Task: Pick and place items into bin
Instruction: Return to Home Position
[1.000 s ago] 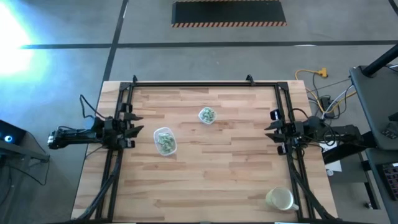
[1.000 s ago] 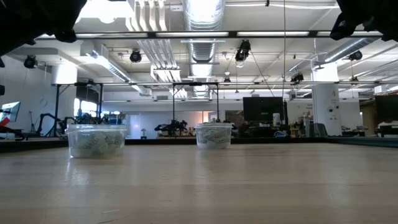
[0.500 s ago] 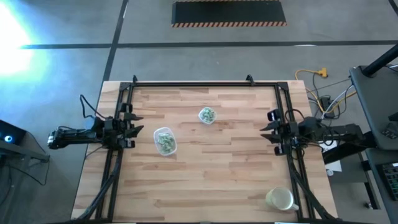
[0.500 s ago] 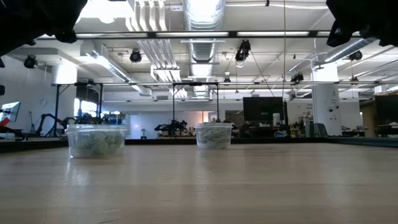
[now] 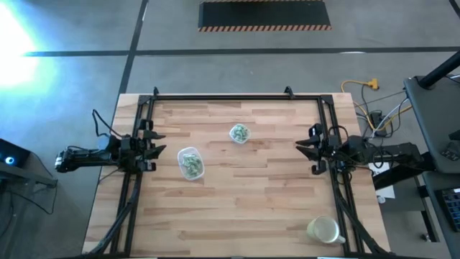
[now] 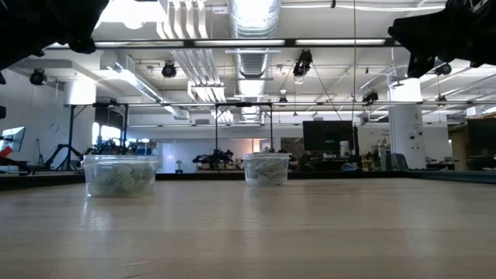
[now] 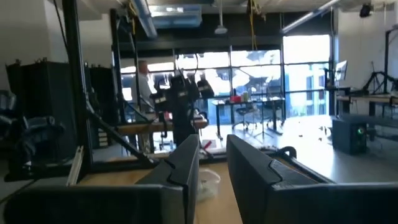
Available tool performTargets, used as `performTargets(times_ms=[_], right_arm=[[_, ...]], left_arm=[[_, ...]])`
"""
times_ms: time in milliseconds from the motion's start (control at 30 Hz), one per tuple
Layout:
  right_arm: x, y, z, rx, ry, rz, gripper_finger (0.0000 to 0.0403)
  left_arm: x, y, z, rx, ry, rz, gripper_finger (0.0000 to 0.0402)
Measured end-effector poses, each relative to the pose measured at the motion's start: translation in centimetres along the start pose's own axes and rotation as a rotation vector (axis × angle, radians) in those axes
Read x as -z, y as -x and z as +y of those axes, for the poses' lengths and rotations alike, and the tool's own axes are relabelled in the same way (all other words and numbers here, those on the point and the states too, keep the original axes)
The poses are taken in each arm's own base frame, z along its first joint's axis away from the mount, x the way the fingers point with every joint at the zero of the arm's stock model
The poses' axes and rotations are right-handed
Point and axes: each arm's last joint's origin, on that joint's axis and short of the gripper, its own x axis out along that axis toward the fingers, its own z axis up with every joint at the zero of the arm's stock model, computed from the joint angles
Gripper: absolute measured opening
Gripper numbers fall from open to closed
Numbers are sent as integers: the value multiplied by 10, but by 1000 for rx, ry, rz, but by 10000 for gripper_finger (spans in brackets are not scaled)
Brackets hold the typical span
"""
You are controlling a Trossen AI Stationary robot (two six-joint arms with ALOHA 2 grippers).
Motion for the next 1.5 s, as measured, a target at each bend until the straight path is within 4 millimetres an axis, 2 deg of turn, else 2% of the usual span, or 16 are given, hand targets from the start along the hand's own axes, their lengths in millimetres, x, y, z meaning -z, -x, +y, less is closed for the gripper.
performTargets(times_ms=[200,900,1500], right_arm=[[10,0,-1,14,-3,100,73],[27,4,-2,-15,124,286,73],[32,4,-4,39,197,335,73]], left_arm=[[0,0,0,1,0,2,132],[1,-1,0,2,0,9,132],[1,-1,0,3,-1,11,132]])
